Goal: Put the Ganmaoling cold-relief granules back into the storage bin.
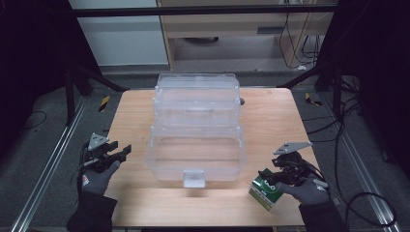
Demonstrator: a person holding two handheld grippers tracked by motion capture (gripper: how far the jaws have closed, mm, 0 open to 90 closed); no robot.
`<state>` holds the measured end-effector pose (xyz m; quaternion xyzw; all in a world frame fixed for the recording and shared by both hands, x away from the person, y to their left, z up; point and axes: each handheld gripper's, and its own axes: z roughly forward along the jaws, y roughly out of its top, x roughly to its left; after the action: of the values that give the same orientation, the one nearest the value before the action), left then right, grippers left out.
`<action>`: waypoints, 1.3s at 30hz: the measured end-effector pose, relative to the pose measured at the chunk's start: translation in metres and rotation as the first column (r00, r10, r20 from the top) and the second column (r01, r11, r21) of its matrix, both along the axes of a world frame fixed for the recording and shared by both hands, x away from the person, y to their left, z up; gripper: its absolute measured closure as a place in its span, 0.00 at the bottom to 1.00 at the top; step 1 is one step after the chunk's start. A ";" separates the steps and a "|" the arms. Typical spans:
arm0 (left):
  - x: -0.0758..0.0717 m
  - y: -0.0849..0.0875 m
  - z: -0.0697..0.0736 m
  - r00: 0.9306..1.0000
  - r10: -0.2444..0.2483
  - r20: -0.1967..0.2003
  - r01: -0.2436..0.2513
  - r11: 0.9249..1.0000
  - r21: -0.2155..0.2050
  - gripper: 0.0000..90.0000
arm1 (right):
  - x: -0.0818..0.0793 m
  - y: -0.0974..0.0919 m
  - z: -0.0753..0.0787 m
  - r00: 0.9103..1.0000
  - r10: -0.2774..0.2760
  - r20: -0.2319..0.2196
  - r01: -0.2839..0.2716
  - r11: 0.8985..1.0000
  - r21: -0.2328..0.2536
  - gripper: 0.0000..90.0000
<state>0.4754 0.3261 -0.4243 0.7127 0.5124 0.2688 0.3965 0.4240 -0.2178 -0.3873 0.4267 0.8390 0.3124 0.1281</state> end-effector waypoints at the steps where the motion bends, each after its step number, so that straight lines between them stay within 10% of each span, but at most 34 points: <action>1: 0.000 0.000 0.000 1.000 -0.001 -0.002 0.001 1.000 -0.001 0.46 | 0.000 0.001 0.000 1.000 0.009 -0.014 -0.009 1.000 -0.008 0.36; 10: 0.001 -0.001 -0.002 1.000 -0.002 -0.008 0.002 1.000 0.003 0.45 | -0.004 0.005 -0.004 0.992 0.038 -0.119 -0.047 0.996 -0.081 0.28; 39: 0.002 -0.002 -0.007 0.999 -0.013 -0.031 0.013 1.000 0.021 0.44 | 0.007 0.017 -0.021 0.971 0.071 -0.230 -0.122 0.970 -0.212 0.08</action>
<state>0.4777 0.3241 -0.4317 0.7242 0.5110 0.2604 0.3829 0.4313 -0.2009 -0.4085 0.4000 0.8978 0.1720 0.0661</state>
